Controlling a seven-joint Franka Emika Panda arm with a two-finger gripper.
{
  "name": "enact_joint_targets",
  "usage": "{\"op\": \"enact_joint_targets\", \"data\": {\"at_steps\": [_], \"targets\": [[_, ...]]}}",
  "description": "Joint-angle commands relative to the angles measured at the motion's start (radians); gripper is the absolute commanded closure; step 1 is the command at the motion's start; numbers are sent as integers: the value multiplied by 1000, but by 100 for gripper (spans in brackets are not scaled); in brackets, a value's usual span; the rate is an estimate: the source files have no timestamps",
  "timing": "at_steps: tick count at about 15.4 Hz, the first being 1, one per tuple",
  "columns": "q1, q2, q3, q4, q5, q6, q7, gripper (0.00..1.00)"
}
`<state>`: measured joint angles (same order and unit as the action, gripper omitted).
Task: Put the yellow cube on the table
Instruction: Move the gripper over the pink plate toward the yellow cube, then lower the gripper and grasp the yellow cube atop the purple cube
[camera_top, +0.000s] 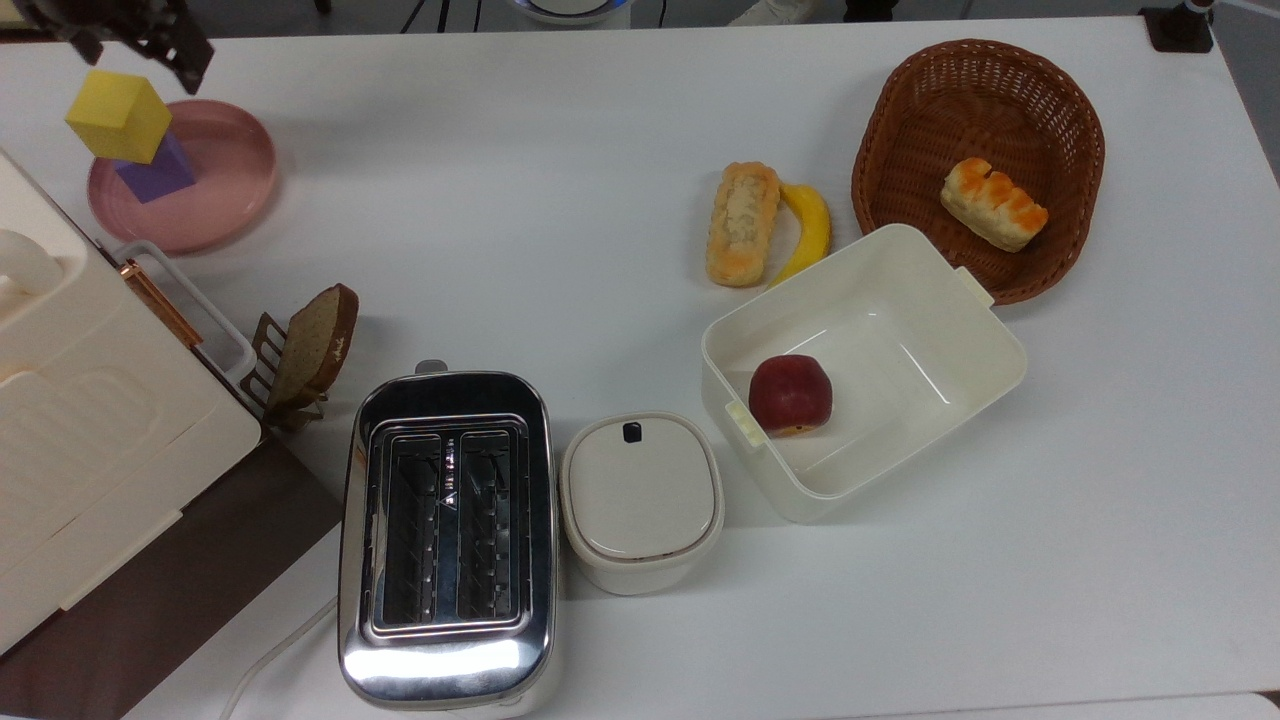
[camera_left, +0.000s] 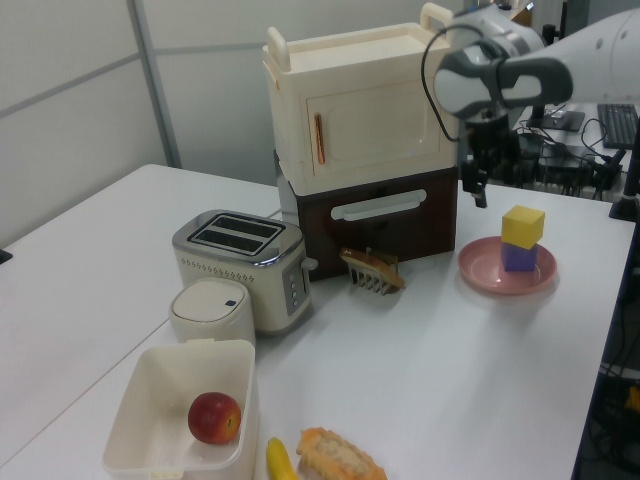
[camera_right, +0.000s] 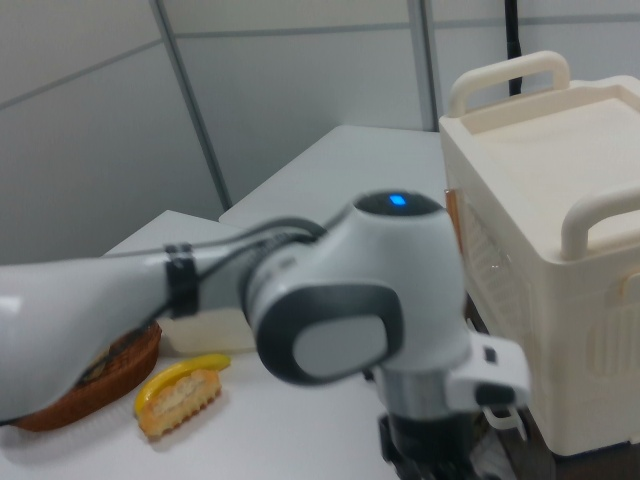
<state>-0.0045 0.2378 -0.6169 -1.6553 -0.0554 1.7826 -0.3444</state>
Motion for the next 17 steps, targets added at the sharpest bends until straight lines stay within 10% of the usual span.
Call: {"op": "enact_joint_targets", "data": {"at_steps": [1,11,15,17], "targets": [[-17,64,-53,-24,9,83,-57,0],[-92,163,-55,-80,12,198,-128,0],[-71,134,-46,-70,70,163,-145,60],[-26,77,-40,-57,94,71,-137,66]]}}
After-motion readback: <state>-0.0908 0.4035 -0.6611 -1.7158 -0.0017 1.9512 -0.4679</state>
